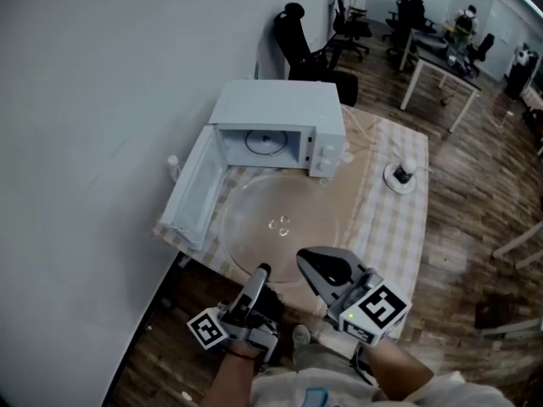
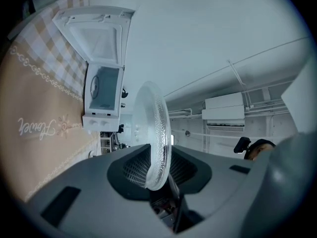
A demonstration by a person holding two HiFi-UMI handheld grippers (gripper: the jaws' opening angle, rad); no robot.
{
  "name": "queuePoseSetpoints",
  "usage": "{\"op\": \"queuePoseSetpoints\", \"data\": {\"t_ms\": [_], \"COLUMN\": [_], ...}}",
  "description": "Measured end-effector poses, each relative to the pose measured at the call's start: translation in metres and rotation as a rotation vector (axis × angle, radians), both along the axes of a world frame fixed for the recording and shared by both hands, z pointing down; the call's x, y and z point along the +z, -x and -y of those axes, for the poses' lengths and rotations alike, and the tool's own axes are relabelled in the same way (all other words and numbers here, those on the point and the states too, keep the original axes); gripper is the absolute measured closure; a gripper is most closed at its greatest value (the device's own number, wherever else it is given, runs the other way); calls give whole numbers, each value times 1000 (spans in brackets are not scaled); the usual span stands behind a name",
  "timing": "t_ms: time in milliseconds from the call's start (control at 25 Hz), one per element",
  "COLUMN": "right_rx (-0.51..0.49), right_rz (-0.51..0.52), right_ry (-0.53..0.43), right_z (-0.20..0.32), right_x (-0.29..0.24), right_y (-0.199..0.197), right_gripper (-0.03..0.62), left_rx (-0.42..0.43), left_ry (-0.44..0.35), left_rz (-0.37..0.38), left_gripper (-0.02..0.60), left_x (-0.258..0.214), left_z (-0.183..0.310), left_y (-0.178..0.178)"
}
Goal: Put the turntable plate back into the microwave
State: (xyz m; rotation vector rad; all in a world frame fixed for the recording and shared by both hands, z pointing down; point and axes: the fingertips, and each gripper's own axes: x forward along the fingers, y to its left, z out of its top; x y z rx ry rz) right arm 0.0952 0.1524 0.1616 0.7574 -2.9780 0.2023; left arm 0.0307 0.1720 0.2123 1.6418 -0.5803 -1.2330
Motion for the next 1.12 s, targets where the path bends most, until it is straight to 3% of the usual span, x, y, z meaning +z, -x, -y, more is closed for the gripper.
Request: {"op": "queuePoseSetpoints", "data": {"t_ms": [400, 1120], "right_rx": [-54, -6], "right_rz": [-8, -34], "right_ry": [-19, 11], "right_z": [41, 120], "right_x": [22, 82], "right_y": [8, 59], "right_gripper": [562, 562], "left_rx": [-48, -15], "left_ry": [7, 34], "left_rz": [16, -8], "left_gripper": [489, 489], "left_x": [21, 83], "left_z": [37, 115], "left_y": [5, 60]}}
